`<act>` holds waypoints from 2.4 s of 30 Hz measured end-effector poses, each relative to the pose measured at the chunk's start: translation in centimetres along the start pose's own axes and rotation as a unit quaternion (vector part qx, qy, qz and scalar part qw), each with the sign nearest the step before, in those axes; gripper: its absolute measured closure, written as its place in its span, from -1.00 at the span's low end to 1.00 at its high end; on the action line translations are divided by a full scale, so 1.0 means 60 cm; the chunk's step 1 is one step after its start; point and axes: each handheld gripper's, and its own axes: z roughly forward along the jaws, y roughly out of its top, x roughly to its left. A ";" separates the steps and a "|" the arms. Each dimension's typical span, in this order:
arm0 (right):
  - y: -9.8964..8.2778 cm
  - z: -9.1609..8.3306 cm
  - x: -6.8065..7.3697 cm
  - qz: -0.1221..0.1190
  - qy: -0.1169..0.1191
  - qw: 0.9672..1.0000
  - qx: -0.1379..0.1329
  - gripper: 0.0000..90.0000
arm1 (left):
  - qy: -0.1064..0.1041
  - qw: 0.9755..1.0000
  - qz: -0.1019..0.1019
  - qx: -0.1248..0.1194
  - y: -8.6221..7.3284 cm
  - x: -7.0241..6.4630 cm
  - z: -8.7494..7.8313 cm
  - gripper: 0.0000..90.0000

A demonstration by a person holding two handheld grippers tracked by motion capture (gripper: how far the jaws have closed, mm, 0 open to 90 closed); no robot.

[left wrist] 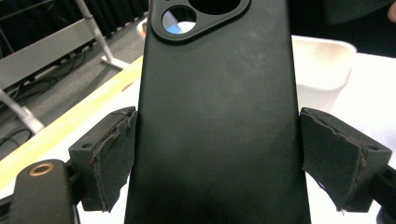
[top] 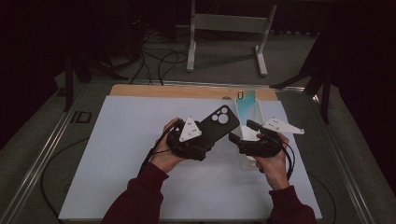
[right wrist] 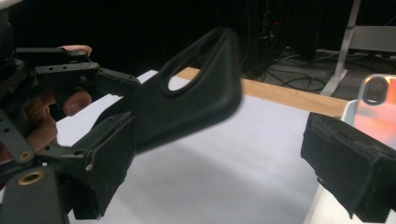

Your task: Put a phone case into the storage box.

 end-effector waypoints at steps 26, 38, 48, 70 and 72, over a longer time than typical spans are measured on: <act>0.003 0.014 0.012 0.052 0.096 0.994 0.024 0.63 | -0.015 1.000 0.012 -0.001 0.012 -0.034 0.027 -0.68; 0.011 0.012 0.028 0.031 0.087 0.995 0.027 0.91 | -0.027 1.000 -0.011 -0.008 0.009 -0.027 0.023 -0.67; 0.015 -0.002 0.012 0.022 0.069 0.997 0.021 0.91 | -0.039 0.999 -0.027 -0.006 0.010 -0.015 0.010 -0.80; 0.034 -0.027 0.024 -0.021 0.129 0.991 0.018 0.91 | -0.116 0.992 -0.042 0.006 -0.002 -0.007 0.013 -0.75; 0.036 -0.027 0.030 -0.029 0.142 0.989 0.019 0.91 | -0.124 0.992 -0.038 0.007 -0.002 -0.010 0.014 -0.69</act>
